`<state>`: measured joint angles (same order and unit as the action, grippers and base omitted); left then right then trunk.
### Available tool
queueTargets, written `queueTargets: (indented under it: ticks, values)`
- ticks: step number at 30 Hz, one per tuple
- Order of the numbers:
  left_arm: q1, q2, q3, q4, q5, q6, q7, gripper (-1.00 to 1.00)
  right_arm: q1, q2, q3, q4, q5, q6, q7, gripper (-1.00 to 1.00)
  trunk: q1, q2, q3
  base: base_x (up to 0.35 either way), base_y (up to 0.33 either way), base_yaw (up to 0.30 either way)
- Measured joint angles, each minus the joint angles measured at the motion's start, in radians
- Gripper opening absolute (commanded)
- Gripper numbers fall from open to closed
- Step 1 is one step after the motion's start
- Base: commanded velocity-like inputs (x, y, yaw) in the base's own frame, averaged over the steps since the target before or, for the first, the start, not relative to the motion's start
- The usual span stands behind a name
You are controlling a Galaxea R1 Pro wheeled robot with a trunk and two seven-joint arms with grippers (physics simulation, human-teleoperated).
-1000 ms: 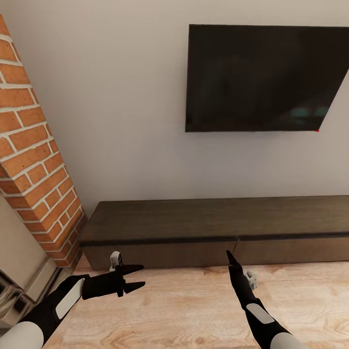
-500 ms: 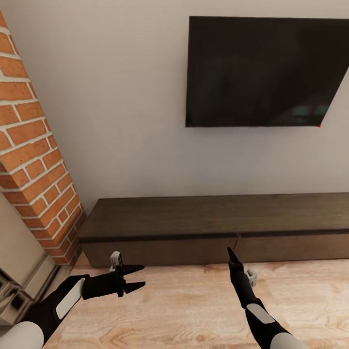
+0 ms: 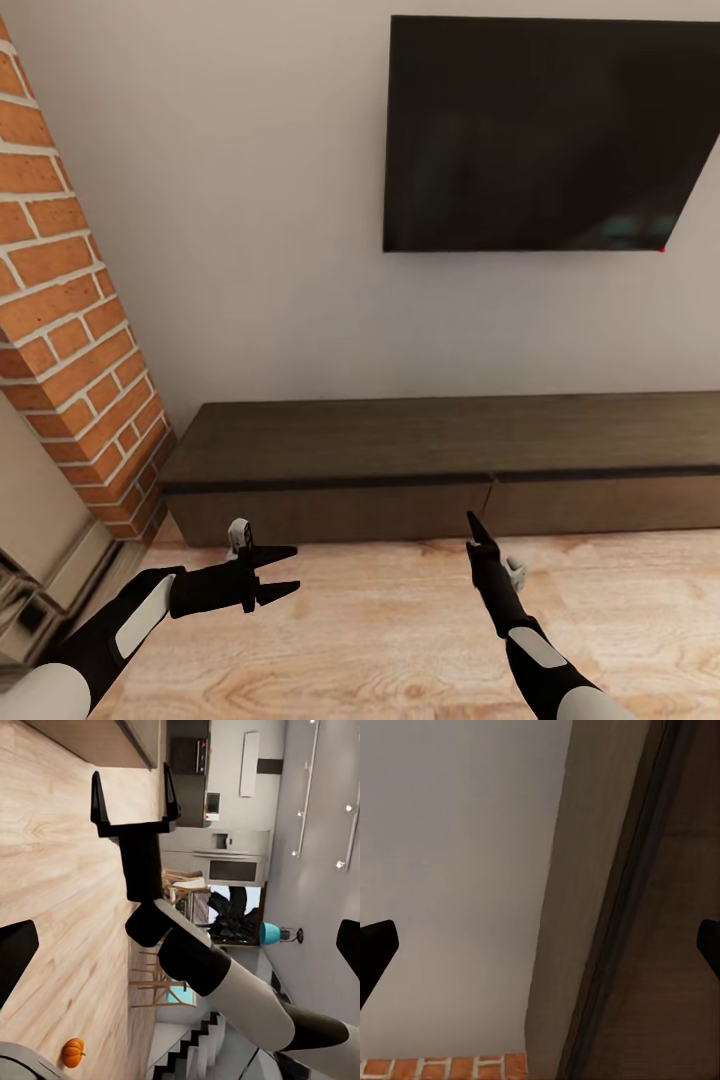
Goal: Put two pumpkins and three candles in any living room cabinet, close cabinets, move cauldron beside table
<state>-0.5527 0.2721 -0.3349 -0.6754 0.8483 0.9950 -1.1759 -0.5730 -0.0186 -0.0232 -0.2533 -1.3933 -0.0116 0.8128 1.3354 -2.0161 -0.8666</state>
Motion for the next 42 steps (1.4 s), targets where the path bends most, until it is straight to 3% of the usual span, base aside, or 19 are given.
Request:
queueTargets:
  ticks: [15, 24, 42]
  values:
    - [0.000, 0.000, -0.001, 0.000, 0.000, 0.000, -0.001, 1.00, 0.000, 0.000, -0.003, 0.001, 0.003, 0.035, -0.028, 1.00, 0.058, -0.105, -0.047, 0.000, 0.000, 0.000]
    - [0.000, -0.001, -0.002, 0.000, 0.000, -0.001, -0.001, 1.00, 0.000, -0.001, 0.000, 0.001, -0.113, 0.042, -0.029, 1.00, 0.092, -0.168, -0.075, 0.000, 0.000, 0.000]
    - [0.000, -0.002, 0.000, 0.000, 0.000, -0.001, -0.001, 1.00, 0.000, -0.001, 0.001, 0.002, -0.121, 0.037, -0.030, 1.00, 0.161, -0.294, -0.132, 0.000, 0.000, 0.000]
